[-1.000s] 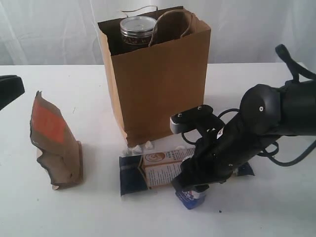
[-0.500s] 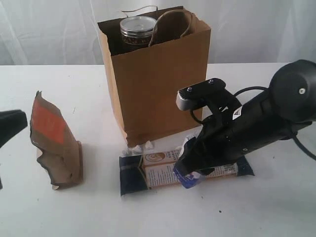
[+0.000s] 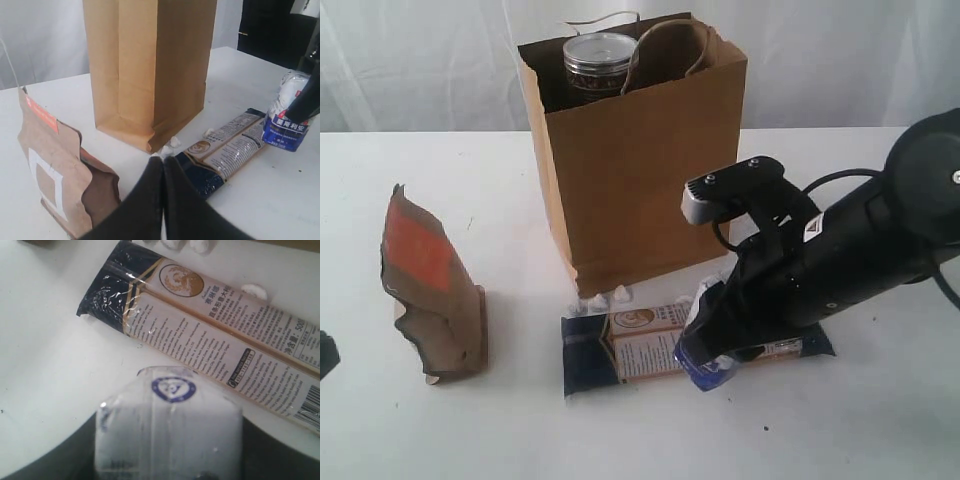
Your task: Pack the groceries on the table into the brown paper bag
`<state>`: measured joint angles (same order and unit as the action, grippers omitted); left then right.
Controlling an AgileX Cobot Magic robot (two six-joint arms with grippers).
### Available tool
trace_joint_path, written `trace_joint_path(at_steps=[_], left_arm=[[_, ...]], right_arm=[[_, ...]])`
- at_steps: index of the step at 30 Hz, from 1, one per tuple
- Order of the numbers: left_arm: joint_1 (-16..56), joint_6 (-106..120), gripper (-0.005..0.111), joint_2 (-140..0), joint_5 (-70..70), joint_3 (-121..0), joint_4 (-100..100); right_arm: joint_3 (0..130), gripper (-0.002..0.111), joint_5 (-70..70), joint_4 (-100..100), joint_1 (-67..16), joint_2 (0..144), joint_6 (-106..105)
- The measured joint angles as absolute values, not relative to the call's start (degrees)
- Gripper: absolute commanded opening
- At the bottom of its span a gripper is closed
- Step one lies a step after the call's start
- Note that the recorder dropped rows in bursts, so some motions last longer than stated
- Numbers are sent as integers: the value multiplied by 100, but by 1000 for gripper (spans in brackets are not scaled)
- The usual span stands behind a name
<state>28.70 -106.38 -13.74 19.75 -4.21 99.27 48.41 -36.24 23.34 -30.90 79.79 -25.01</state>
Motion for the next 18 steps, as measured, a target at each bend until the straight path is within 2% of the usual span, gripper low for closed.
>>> trace_joint_path(at_steps=[7, 18], left_arm=[[2870, -10638, 0, -633, 1975, -27, 9927], [2870, -10638, 0, -494, 1975, -15, 9625]], right_arm=[[4841, 12, -3671, 2331, -3090, 7967, -2501], [4841, 12, -3771, 2331, -3090, 7965, -2501]])
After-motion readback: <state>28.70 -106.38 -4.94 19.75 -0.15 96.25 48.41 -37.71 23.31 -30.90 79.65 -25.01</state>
